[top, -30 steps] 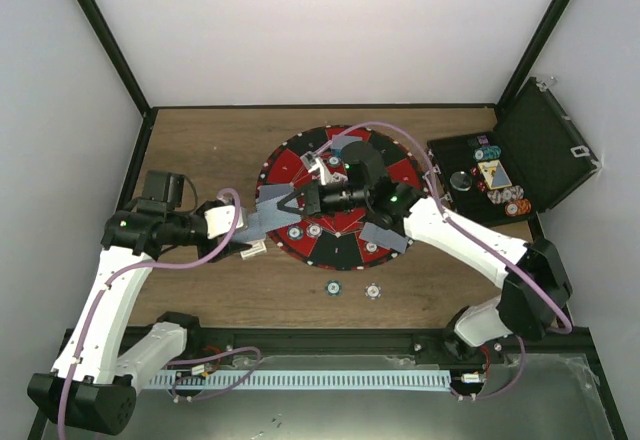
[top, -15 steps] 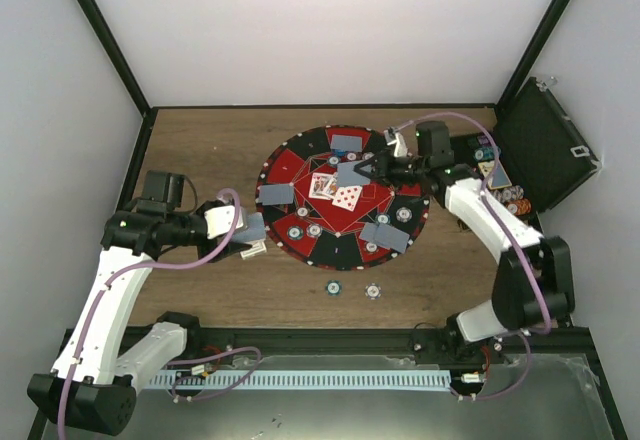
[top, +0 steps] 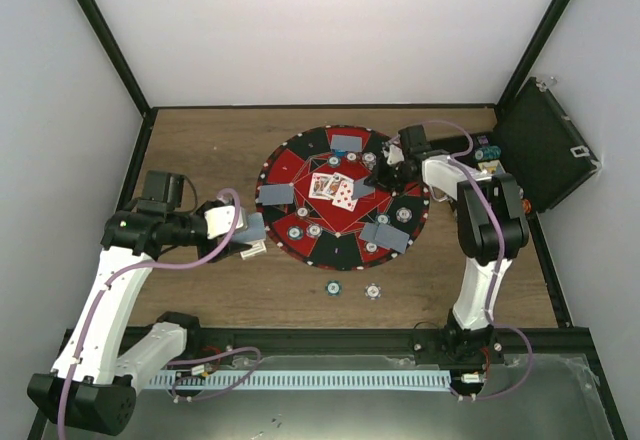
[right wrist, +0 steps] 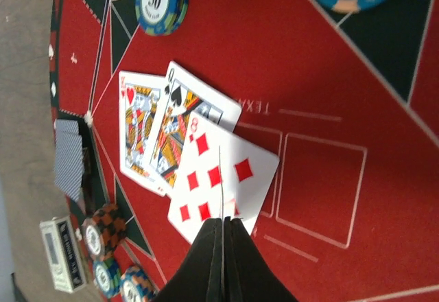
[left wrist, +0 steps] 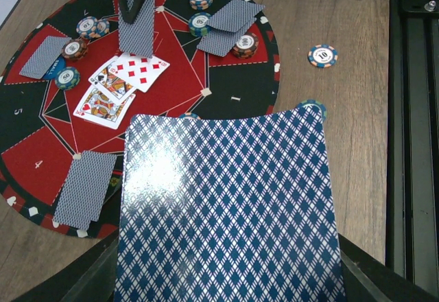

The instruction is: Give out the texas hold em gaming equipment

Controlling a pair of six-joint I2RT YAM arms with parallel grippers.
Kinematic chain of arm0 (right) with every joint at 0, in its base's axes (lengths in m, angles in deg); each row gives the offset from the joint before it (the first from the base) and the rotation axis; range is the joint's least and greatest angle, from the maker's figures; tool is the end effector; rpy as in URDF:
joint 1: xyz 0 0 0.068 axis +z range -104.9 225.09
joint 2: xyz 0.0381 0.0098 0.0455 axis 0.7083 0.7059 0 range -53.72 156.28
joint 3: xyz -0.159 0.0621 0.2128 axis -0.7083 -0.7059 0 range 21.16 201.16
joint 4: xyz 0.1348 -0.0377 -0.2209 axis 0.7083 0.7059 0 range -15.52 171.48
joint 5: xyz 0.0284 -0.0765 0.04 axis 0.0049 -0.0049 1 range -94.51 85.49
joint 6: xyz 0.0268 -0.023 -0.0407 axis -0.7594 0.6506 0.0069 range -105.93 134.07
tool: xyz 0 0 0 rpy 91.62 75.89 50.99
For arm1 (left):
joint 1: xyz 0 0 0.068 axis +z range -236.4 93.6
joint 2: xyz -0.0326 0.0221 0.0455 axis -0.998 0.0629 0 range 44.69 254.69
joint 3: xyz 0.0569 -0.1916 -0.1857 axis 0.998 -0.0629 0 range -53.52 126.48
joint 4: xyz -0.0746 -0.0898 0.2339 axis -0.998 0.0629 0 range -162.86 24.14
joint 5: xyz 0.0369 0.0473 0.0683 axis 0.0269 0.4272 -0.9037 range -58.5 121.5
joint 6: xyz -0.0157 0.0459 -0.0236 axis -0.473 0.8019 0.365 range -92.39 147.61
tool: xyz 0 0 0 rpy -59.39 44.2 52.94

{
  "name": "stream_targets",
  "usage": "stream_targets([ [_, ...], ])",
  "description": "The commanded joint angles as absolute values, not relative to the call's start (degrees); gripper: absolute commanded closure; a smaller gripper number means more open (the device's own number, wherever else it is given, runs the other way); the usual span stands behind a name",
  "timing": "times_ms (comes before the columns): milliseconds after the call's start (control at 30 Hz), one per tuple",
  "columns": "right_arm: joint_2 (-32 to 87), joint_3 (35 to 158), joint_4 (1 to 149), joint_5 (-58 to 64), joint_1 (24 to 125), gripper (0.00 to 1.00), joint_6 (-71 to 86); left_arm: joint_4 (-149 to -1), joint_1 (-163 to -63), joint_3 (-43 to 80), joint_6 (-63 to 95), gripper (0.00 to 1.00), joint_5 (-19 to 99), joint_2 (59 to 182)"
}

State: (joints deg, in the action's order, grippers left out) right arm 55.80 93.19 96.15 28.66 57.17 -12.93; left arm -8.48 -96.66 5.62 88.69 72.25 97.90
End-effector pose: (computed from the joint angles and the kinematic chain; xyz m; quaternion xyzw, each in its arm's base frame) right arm 0.3796 0.1012 0.1717 0.0448 0.9259 0.3446 0.1482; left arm 0.1456 -0.0500 0.3238 0.6030 0.6777 -0.1934 0.3738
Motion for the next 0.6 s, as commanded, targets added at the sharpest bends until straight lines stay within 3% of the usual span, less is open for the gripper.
stream_targets([
  [0,57.6,97.2,95.3,24.0,56.8,0.99,-10.6,-8.6,-96.6,6.7,89.3,0.87,73.8,98.0],
  [333,63.1,101.7,98.5,19.8,56.7,0.98,-8.5,-8.2,-96.6,7.3,89.6,0.87,73.1,98.2],
  [467,62.6,102.3,100.9,15.3,56.6,0.84,-7.9,-7.9,-96.6,7.4,89.8,0.87,72.8,98.0],
  [567,61.4,102.7,102.3,12.2,56.7,0.67,-7.5,-7.7,-96.6,7.4,89.8,0.87,73.0,97.7],
])
